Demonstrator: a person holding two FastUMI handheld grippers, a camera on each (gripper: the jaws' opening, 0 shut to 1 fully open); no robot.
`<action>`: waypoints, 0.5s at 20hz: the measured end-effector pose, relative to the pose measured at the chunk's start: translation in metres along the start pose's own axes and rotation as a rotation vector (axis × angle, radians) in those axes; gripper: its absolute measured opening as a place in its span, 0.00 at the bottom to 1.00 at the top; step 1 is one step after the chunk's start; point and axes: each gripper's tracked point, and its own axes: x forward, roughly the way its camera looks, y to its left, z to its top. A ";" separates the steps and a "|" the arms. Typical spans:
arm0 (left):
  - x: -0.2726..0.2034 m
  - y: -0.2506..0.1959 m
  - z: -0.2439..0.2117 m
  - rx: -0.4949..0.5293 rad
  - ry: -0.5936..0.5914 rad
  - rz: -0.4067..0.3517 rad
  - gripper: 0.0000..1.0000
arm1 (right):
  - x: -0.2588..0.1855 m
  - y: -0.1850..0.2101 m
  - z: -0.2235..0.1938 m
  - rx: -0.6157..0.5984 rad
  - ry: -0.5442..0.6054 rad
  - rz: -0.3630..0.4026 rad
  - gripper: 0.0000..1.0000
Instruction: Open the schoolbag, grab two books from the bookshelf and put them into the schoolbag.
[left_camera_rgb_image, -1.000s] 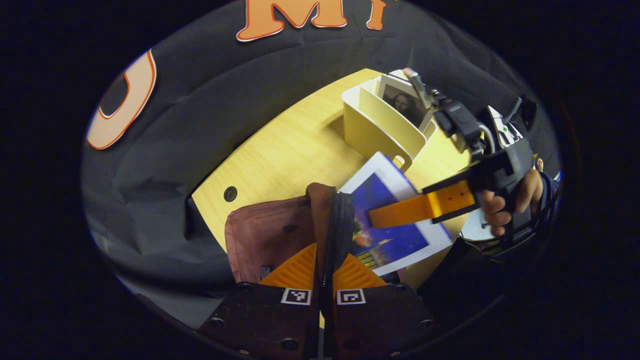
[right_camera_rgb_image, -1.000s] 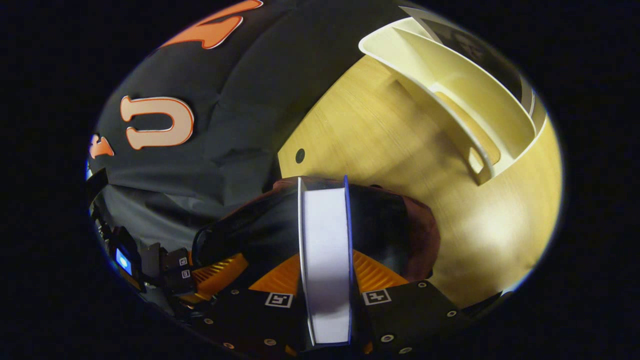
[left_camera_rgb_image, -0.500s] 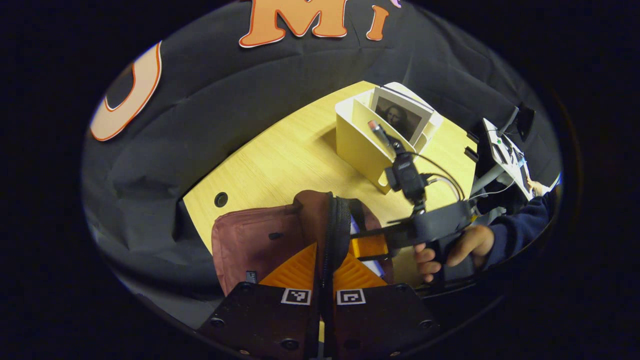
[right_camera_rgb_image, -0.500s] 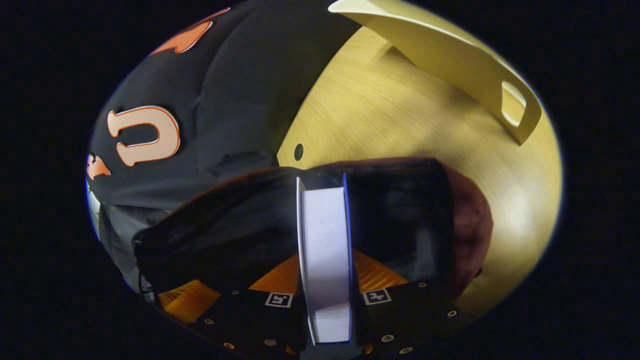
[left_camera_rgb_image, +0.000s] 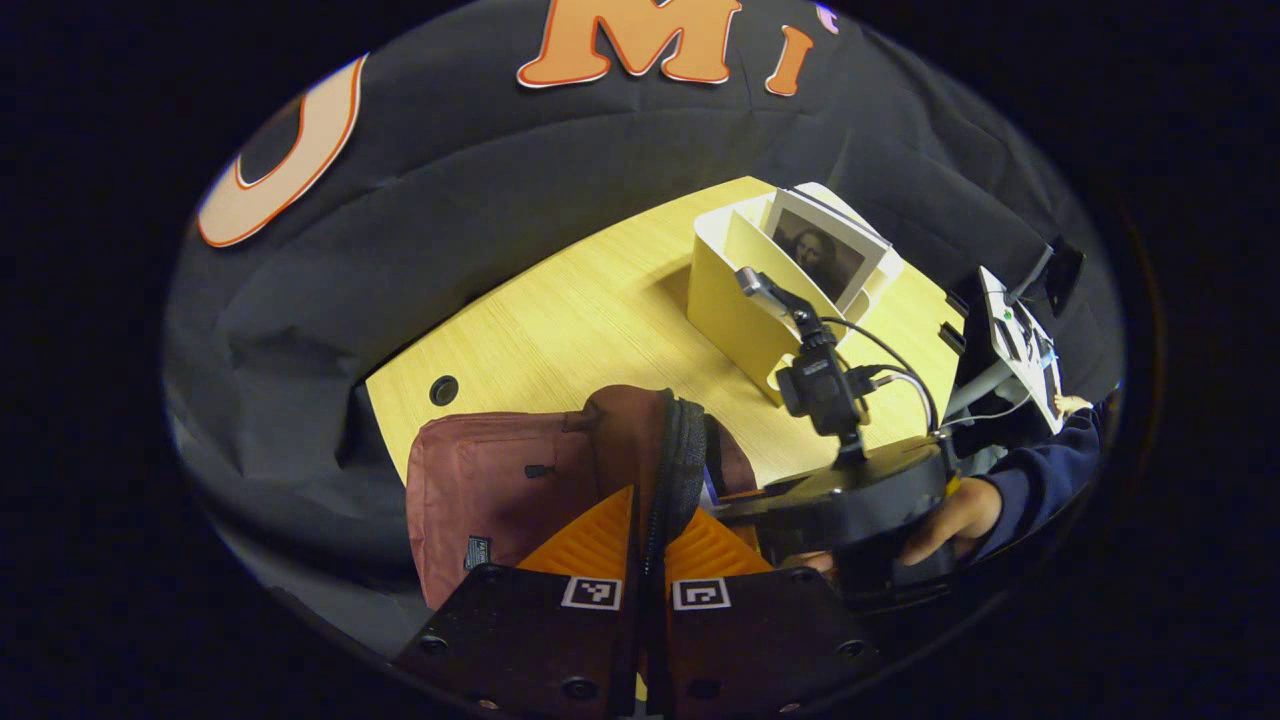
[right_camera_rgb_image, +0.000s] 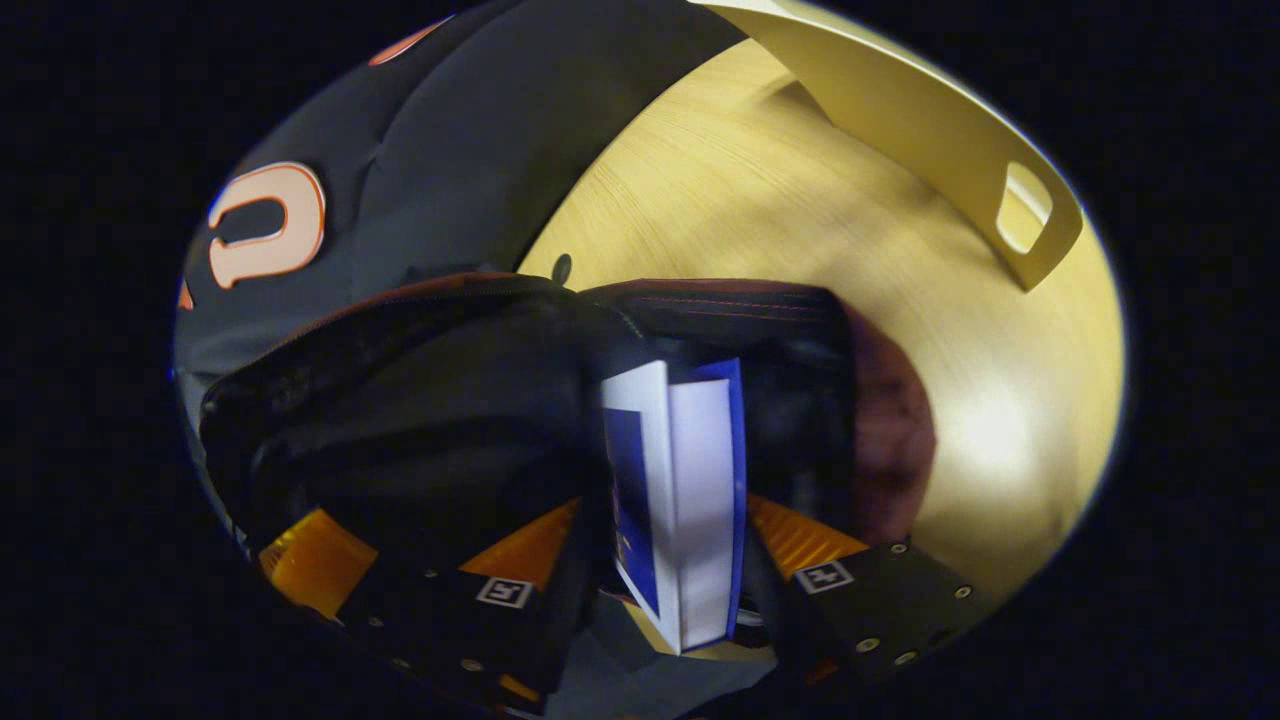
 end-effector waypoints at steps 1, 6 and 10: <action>0.001 0.000 0.003 -0.005 -0.008 0.004 0.05 | -0.009 0.000 -0.006 -0.014 0.039 0.000 0.88; 0.003 0.001 0.005 -0.024 -0.023 0.006 0.05 | -0.052 -0.003 -0.005 -0.068 0.074 0.013 0.98; 0.007 -0.001 0.006 -0.045 -0.024 0.007 0.05 | -0.098 -0.016 0.020 -0.142 0.047 -0.027 0.98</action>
